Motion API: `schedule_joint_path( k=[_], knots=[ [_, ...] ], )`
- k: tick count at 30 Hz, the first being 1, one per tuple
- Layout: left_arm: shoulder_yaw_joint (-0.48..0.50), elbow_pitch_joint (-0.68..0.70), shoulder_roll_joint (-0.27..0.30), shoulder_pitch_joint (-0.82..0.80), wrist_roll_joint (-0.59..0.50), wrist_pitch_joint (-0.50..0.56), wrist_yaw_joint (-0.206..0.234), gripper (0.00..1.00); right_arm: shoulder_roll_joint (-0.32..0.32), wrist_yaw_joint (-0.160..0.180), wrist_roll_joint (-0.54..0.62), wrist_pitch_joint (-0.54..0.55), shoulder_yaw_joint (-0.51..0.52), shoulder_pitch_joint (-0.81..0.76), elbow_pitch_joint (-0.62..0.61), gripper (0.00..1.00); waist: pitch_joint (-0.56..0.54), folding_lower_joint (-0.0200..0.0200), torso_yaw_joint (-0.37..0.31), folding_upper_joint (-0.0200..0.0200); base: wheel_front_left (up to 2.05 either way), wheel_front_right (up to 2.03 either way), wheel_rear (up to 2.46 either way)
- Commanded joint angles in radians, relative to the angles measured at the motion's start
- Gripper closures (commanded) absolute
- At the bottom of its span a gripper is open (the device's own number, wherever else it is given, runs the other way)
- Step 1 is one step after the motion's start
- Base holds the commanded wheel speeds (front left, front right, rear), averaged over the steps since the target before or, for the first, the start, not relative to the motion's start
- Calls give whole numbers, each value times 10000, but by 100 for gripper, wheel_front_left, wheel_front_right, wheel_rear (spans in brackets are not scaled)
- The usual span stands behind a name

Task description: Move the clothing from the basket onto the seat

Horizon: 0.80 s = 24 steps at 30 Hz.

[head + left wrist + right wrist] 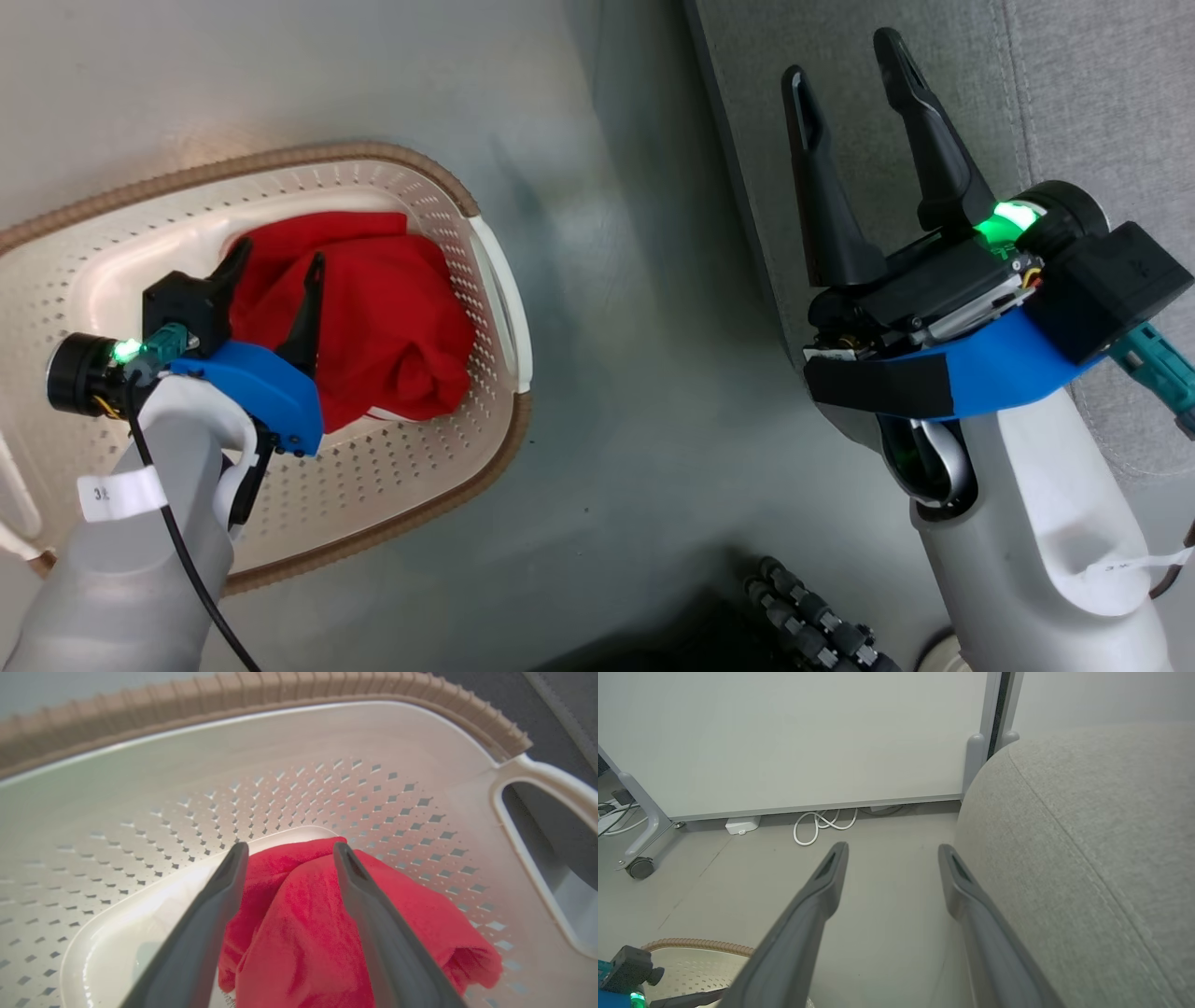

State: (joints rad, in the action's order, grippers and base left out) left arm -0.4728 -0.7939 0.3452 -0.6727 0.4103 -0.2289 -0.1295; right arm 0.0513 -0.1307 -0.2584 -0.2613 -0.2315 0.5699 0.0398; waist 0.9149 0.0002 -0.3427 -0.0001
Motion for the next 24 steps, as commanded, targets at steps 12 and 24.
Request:
schedule_joint_path(
  k=[12, 24],
  knots=[
    [-307, -1314, 354, -832, 735, 976, 75, 0, -13, -1, -381, -53, -270, 238, -308, 0, 773, -2, -293, 1, 0, 0, 0],
    [-466, -1983, -58, -1093, 1295, 2274, 26, 0, -14, -1, -404, -54, -124, 24, -345, 0, 815, -2, -220, 1, 0, 0, 0]
  ],
)
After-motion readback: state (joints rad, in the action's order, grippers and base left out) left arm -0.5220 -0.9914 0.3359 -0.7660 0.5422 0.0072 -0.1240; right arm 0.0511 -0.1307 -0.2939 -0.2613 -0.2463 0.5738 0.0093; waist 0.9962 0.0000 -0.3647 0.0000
